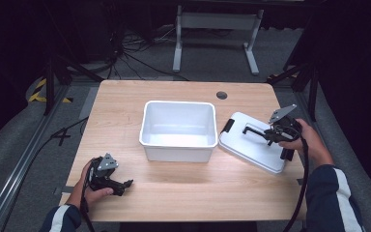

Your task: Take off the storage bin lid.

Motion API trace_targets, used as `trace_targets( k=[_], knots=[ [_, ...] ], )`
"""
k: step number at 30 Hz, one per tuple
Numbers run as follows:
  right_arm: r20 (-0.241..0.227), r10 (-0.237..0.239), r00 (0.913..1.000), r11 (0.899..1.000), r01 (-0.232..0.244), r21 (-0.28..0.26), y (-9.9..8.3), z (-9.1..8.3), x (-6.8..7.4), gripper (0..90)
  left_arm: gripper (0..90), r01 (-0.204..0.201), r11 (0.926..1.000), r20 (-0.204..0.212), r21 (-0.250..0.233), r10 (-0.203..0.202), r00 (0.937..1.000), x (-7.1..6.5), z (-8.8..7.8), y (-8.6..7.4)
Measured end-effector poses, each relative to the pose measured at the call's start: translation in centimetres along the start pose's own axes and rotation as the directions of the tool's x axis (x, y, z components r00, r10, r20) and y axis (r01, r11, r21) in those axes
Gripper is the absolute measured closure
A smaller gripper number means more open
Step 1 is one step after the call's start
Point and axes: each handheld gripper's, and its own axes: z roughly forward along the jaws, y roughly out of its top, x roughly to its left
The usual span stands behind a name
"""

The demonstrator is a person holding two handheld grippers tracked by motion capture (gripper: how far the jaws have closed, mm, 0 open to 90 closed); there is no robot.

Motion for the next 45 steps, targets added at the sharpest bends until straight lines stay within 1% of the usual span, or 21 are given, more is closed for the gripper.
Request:
trace_targets(
  k=[3,5,6,8,9,10,12,15,16,20,26,28,30,33,35,36,38,41,42,44,45],
  knots=[
    [-0.003,0.014,0.9999,0.999,-0.014,-0.034,-0.1,-0.3,0.0,72.8,0.5,0.001,1.0000,0.000,0.000,-0.001,1.0000,0.0,0.0,0.0],
    [-0.001,0.018,0.9998,0.999,-0.018,-0.038,-0.1,-0.5,0.1,70.6,0.5,0.000,1.0000,0.000,0.000,0.000,1.0000,0.0,0.0,0.0],
    [0.010,0.021,0.9997,0.999,-0.020,-0.040,-0.1,-0.5,0.1,69.1,0.5,0.000,1.0000,0.000,0.000,0.000,1.0000,0.0,0.0,0.0],
    [0.007,0.024,0.9997,0.999,-0.024,-0.045,-0.1,-0.6,0.1,68.0,0.5,0.000,1.0000,0.000,0.000,0.000,1.0000,0.0,0.0,0.0],
    [0.009,0.018,0.9998,0.998,-0.017,-0.057,-0.1,-0.7,0.1,66.8,0.5,0.000,1.0000,0.000,0.000,0.000,1.0000,0.0,0.0,0.0],
    [0.013,0.033,0.9994,0.998,-0.032,-0.061,-0.1,-0.9,0.3,65.2,0.5,0.000,1.0000,0.000,0.000,0.000,1.0000,0.0,0.0,0.0],
    [0.011,0.039,0.9992,0.996,-0.038,-0.082,-0.2,-1.3,0.4,63.6,0.5,0.000,1.0000,0.000,0.000,0.000,1.0000,0.0,0.0,0.0],
    [0.001,0.043,0.9991,0.992,-0.043,-0.116,-0.3,-1.9,0.9,59.3,0.5,0.001,1.0000,0.000,0.000,-0.001,1.0000,0.0,0.0,0.0],
    [0.008,0.038,0.9992,0.992,-0.037,-0.124,-0.4,-2.1,1.1,57.6,0.5,0.001,1.0000,0.000,0.000,-0.001,1.0000,0.0,0.0,0.0],
    [0.030,0.054,0.9981,0.988,-0.049,-0.148,-0.7,-2.9,2.1,51.5,0.5,0.001,1.0000,0.001,0.000,-0.001,1.0000,0.0,0.0,0.0],
    [0.049,0.100,0.9937,0.972,-0.087,-0.218,-1.8,-4.6,3.5,44.0,0.5,0.001,1.0000,0.000,0.000,-0.001,1.0000,0.0,0.0,0.0],
    [0.056,0.107,0.9927,0.970,-0.091,-0.226,-2.0,-4.9,3.8,43.5,0.5,0.001,1.0000,0.000,0.000,-0.001,1.0000,0.0,0.0,0.0],
    [0.070,0.114,0.9910,0.965,-0.093,-0.247,-2.8,-5.4,4.8,38.1,0.5,0.001,1.0000,0.000,-0.001,-0.001,1.0000,0.0,0.0,0.0],
    [0.091,0.122,0.9883,0.962,-0.095,-0.256,-3.5,-5.6,5.9,35.9,0.4,0.002,1.0000,-0.001,-0.001,-0.002,1.0000,0.0,0.0,0.0],
    [0.091,0.125,0.9879,0.959,-0.097,-0.265,-3.8,-5.6,6.1,35.7,0.5,0.001,1.0000,0.001,0.000,-0.001,1.0000,0.0,0.0,0.0],
    [0.089,0.134,0.9869,0.958,-0.106,-0.267,-4.5,-5.4,6.8,35.0,0.4,0.003,1.0000,-0.001,0.000,-0.003,1.0000,0.0,0.0,0.0],
    [0.098,0.129,0.9867,0.959,-0.099,-0.267,-4.7,-5.3,7.0,34.7,0.5,0.003,1.0000,-0.001,-0.001,-0.003,1.0000,0.0,0.0,0.0],
    [0.104,0.143,0.9843,0.958,-0.111,-0.266,-5.8,-4.7,7.8,33.2,0.5,0.003,1.0000,-0.001,-0.001,-0.003,1.0000,0.0,0.0,0.0],
    [0.106,0.157,0.9819,0.954,-0.123,-0.272,-6.6,-4.4,8.1,32.8,0.5,0.003,1.0000,-0.001,0.000,-0.003,1.0000,0.0,0.0,0.0],
    [0.110,0.158,0.9812,0.952,-0.122,-0.281,-7.0,-4.2,8.3,32.9,0.4,0.003,1.0000,0.000,0.000,-0.003,1.0000,0.0,0.0,0.0],
    [0.094,0.170,0.9810,0.947,-0.136,-0.292,-7.5,-4.0,8.5,33.0,0.4,0.002,1.0000,0.001,0.001,-0.002,1.0000,0.0,0.0,0.0]
  ],
)
